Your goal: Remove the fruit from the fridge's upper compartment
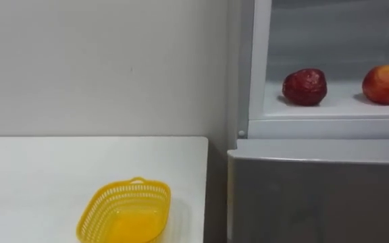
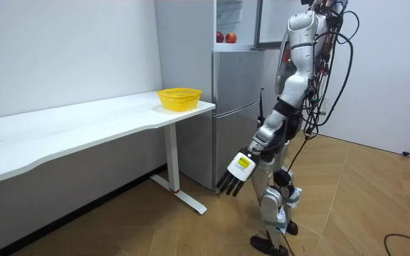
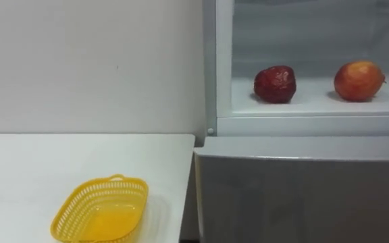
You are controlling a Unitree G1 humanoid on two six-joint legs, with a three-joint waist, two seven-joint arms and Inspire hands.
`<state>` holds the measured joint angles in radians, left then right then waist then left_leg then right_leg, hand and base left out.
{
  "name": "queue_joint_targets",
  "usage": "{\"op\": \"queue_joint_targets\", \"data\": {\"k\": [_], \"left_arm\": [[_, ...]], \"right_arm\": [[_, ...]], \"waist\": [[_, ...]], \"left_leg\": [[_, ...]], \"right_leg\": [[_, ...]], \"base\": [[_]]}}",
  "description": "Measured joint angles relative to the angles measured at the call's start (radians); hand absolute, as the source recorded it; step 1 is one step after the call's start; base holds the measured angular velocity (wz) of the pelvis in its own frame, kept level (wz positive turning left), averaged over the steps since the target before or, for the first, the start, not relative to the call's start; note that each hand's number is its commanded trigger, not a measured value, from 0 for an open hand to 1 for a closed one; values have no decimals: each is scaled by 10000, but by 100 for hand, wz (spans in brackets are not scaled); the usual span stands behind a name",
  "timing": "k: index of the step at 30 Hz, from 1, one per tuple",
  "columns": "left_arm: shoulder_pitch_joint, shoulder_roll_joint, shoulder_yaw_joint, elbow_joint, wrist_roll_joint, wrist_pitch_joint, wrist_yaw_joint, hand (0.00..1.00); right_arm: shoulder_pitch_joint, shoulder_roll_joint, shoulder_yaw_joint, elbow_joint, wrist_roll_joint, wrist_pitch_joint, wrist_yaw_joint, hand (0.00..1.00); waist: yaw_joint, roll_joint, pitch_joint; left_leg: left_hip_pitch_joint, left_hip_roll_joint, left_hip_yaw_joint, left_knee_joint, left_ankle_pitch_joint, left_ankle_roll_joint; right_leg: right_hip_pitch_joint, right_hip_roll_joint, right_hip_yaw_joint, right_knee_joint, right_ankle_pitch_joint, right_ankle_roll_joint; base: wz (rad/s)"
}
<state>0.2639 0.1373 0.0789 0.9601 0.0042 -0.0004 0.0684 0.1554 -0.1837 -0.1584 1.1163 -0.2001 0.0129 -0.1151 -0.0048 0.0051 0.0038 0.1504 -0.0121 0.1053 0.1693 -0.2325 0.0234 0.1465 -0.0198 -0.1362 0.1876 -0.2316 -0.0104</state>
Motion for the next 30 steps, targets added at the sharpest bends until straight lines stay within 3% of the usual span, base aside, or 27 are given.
{"op": "queue_joint_targets", "data": {"k": [2,4,7,9,10,13,16,21,23,27,30], "left_arm": [[-156,-3,-74,16,-3,-44,-203,0],[-144,-24,-86,10,279,-230,-393,0],[-153,-24,-257,29,413,-597,-605,0],[-124,-75,-265,40,709,-927,-667,0],[-92,-65,-244,32,749,-1071,-797,0],[-153,-71,-232,126,881,-1362,-1046,0],[-90,-59,-223,273,861,-1373,-1227,0],[23,-33,-231,533,691,-1474,-1295,0],[34,7,-237,627,680,-1586,-1291,0],[32,63,-249,631,683,-1602,-1271,0],[3,86,-280,631,663,-1603,-1269,0]], "right_arm": [[-1,224,-258,-735,1270,-158,-306,0],[131,359,-310,-2024,1583,-233,-381,0],[163,399,-244,-3914,3163,-929,-445,0],[309,500,-223,-5106,3193,-1375,-592,0],[335,550,-216,-5330,3206,-1843,-659,0],[545,645,-211,-6476,1928,-2056,-989,0],[968,644,-218,-7660,960,-2118,-1208,0],[1597,632,-229,-11015,-183,-2187,-1619,0],[1608,627,-236,-12112,-905,-2522,-2046,0],[1705,623,-167,-13385,-1803,-2657,-2661,0],[1687,615,-55,-13856,-2324,-2964,-3490,0]], "waist": [[-225,-129,-13],[-334,-108,14],[-444,42,2],[-493,39,53],[-514,131,-5],[-510,158,-14],[-642,170,-30],[-813,215,-79],[-980,158,-110],[-794,158,-142],[-699,158,-144]], "left_leg": [[-35,-7,31,2,0,1],[-28,1,81,-7,0,1],[-35,20,321,-39,0,0],[-2,27,350,-64,0,0],[1,33,361,-60,-1,0],[-8,50,547,-64,-1,-1],[3,49,571,-66,0,-1],[-31,55,631,-102,-1,-1],[-53,74,640,-101,-1,-2],[-91,155,849,-99,-4,-7],[-151,183,866,-54,-4,-7]], "right_leg": [[-54,-2,41,-19,3,5],[-135,20,204,-20,15,9],[-253,47,414,-25,46,3],[-252,63,494,-27,53,-5],[-250,65,518,-28,57,-10],[-301,71,564,-34,58,-11],[-318,78,652,-27,58,-11],[-495,114,852,38,60,-14],[-501,138,839,24,74,-33],[-625,225,1011,36,149,-68],[-661,259,1033,33,204,-84]], "base": [[-10],[-22],[-22],[-11],[-4],[-8],[-10],[-16],[0],[-12],[-1]]}}
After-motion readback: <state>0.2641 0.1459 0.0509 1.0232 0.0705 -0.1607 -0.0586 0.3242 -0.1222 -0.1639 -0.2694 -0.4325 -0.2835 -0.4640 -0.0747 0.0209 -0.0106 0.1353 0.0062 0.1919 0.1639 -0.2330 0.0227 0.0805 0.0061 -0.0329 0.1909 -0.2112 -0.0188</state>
